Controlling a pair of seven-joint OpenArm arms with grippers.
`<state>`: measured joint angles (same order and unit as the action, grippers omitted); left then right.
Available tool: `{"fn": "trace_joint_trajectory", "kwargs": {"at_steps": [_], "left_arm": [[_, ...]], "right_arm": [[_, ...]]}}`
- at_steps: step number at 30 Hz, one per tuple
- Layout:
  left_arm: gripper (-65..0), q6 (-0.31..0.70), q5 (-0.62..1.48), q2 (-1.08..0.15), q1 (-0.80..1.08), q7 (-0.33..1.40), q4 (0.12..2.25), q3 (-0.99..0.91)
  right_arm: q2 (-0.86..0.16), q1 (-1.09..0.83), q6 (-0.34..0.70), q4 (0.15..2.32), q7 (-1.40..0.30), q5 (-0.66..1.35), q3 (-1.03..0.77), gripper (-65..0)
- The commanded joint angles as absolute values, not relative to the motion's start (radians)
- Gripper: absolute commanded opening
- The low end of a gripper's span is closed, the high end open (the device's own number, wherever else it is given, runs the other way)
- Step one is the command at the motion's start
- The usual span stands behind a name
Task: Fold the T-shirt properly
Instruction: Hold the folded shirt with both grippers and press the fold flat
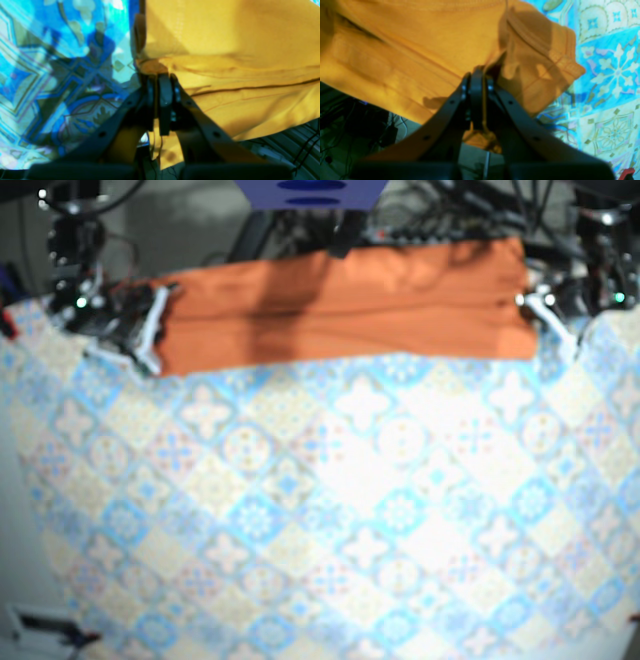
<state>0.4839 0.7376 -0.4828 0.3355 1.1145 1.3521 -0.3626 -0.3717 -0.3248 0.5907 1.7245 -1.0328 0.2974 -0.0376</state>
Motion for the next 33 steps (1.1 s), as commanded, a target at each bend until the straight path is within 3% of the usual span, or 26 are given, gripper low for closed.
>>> {"fn": "trace_joint_trajectory", "kwargs": {"at_steps": [1, 12, 17, 25, 33], "left_arm": [[-65.0, 0.489, 0.740, -0.503, 0.348, 1.110, 1.365, -0.367], [-65.0, 0.489, 0.737, -0.503, 0.355, 1.110, 1.365, -0.367], [-65.0, 0.489, 0.737, -0.503, 0.355, 1.110, 1.365, -0.367], [-51.0, 0.487, 0.737, -0.503, 0.355, 1.110, 1.365, -0.367], [-43.5, 0.487, 0.737, -0.506, 0.355, 1.110, 1.365, -0.374]], "right_arm": [[-0.387, -0.328, 0.588, 1.727, -1.027, 0.302, -0.047, -65.0], [-0.387, -0.326, 0.588, 1.695, -1.021, 0.300, -0.048, -64.6], [-0.387, -0.326, 0.588, 1.695, -1.021, 0.300, -0.050, -57.3], [-0.387, -0.326, 0.588, 1.698, -1.021, 0.300, -0.050, -47.0], [-0.387, -0.326, 0.587, 1.744, -1.021, 0.300, -0.051, -45.5]]}}
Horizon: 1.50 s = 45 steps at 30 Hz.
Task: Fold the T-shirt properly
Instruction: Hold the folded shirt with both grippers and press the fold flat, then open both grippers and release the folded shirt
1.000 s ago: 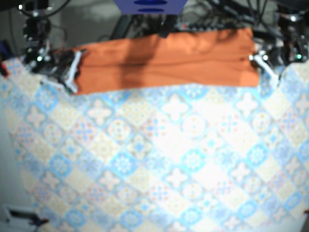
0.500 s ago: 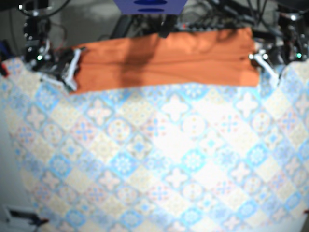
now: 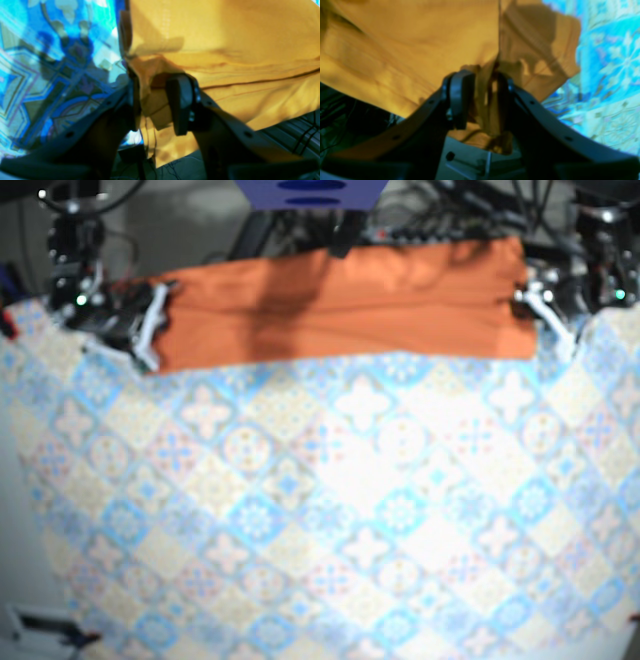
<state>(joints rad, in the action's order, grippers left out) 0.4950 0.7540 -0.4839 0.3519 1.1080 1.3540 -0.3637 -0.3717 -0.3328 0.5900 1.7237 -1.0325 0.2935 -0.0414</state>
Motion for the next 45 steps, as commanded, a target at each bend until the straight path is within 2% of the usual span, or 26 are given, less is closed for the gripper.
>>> {"fn": "trace_joint_trajectory", "kwargs": {"at_steps": [1, 13, 20, 25, 45], "left_arm": [[-43.3, 0.487, 0.737, -0.506, 0.355, 1.110, 1.365, -0.375], [-43.1, 0.487, 0.742, -0.522, 0.355, 1.110, 1.365, -0.375], [-34.1, 0.486, 0.743, -0.529, 0.355, 1.112, 1.365, -0.375], [-30.7, 0.486, 0.743, -0.529, 0.355, 1.112, 1.365, -0.375], [-27.4, 0.487, 0.746, -0.529, 0.355, 1.112, 1.365, -0.375]], "right_arm": [[-0.387, -0.326, 0.587, 1.750, -1.021, 0.300, -0.051, -45.5], [-0.383, -0.332, 0.587, 1.776, -1.029, 0.300, -0.151, -45.5], [-0.383, -0.332, 0.587, 1.782, -1.030, 0.300, -0.159, -45.5], [-0.383, -0.332, 0.587, 1.782, -1.029, 0.300, -0.157, -45.5], [-0.383, -0.328, 0.587, 1.819, -1.029, 0.300, -0.159, -45.5]]}}
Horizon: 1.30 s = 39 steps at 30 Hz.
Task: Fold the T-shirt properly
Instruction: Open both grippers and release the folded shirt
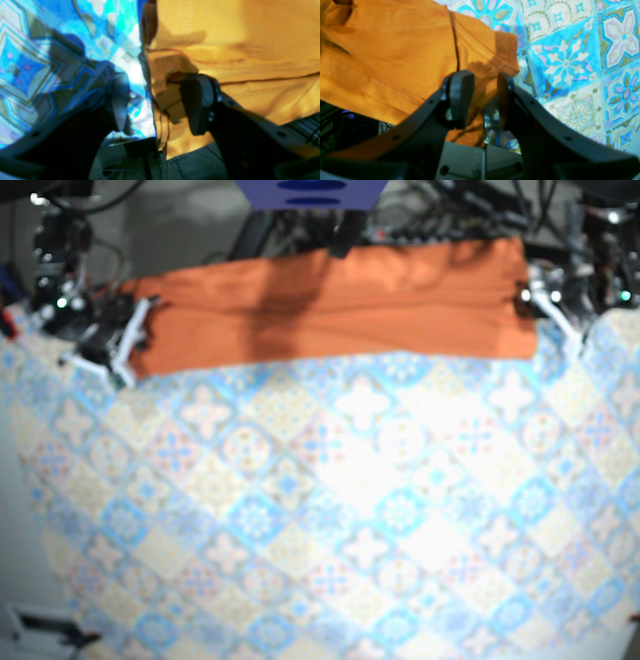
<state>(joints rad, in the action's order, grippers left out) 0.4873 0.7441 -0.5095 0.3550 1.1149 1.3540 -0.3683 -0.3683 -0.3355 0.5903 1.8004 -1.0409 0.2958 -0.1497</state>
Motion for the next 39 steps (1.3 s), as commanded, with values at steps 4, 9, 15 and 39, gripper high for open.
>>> {"fn": "trace_joint_trajectory", "kwargs": {"at_steps": [4, 9, 15, 39], "left_arm": [[-24.8, 0.487, 0.746, -0.529, 0.355, 1.112, 1.365, -0.375], [-24.6, 0.487, 0.746, -0.529, 0.354, 1.112, 1.366, -0.375], [-24.6, 0.489, 0.746, -0.561, 0.351, 1.110, 1.366, -0.375], [-24.5, 0.489, 0.748, -0.595, 0.348, 1.110, 1.366, -0.372]], "right_arm": [[-0.383, -0.326, 0.587, 1.819, -1.026, 0.300, -0.159, -45.5], [-0.381, -0.331, 0.587, 1.819, -1.026, 0.302, -0.229, -45.5], [-0.381, -0.331, 0.587, 1.819, -1.026, 0.303, -0.289, -45.5], [-0.381, -0.326, 0.587, 1.819, -1.024, 0.300, -0.308, -45.4]]}}
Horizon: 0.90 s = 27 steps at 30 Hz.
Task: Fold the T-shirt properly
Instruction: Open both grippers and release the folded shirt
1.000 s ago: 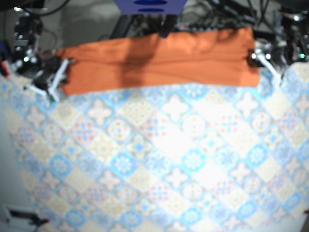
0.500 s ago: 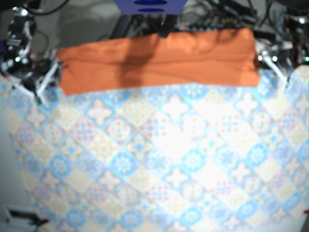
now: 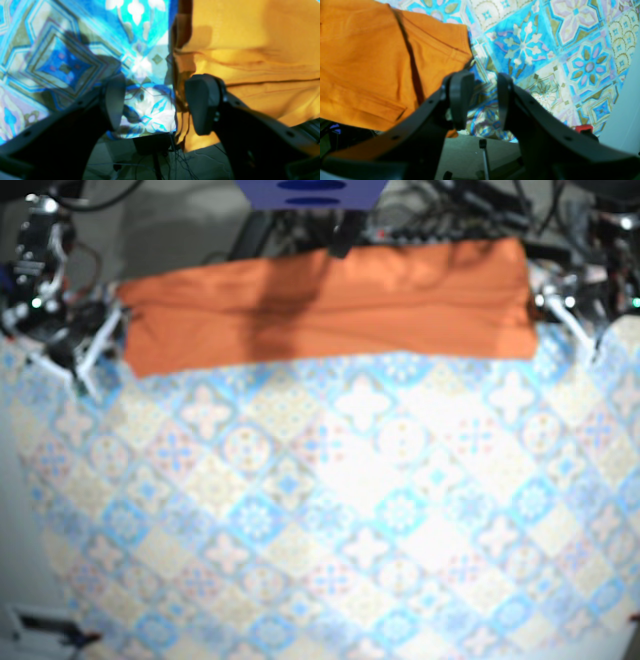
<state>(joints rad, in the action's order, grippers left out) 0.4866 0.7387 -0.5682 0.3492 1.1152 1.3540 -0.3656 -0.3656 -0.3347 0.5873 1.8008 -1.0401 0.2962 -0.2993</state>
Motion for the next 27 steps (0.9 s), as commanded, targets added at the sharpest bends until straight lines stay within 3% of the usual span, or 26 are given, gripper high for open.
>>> {"fn": "trace_joint_trajectory", "kwargs": {"at_steps": [1, 11, 17, 19, 27], "left_arm": [[-24.5, 0.489, 0.748, -0.595, 0.348, 1.110, 1.366, -0.372], [-23.5, 0.490, 0.746, -0.596, 0.357, 1.113, 1.412, -0.367], [-5.5, 0.516, 0.746, -0.596, 0.367, 1.148, 1.434, -0.371], [-3.1, 0.541, 0.746, -0.596, 0.367, 1.150, 1.434, -0.374], [-9.2, 0.639, 0.831, -0.613, 0.372, 1.155, 1.426, -0.377]], "right_arm": [[-0.381, -0.325, 0.587, 1.819, -1.023, 0.300, -0.308, -45.4], [-0.381, -0.308, 0.587, 1.819, -1.021, 0.302, -0.380, -45.4], [-0.381, -0.308, 0.587, 1.819, -1.021, 0.302, -0.390, -45.4], [-0.381, -0.308, 0.587, 1.821, -1.020, 0.302, -0.390, -45.4], [-0.340, -0.312, 0.587, 1.850, -0.989, 0.303, -0.483, -45.4]]}}
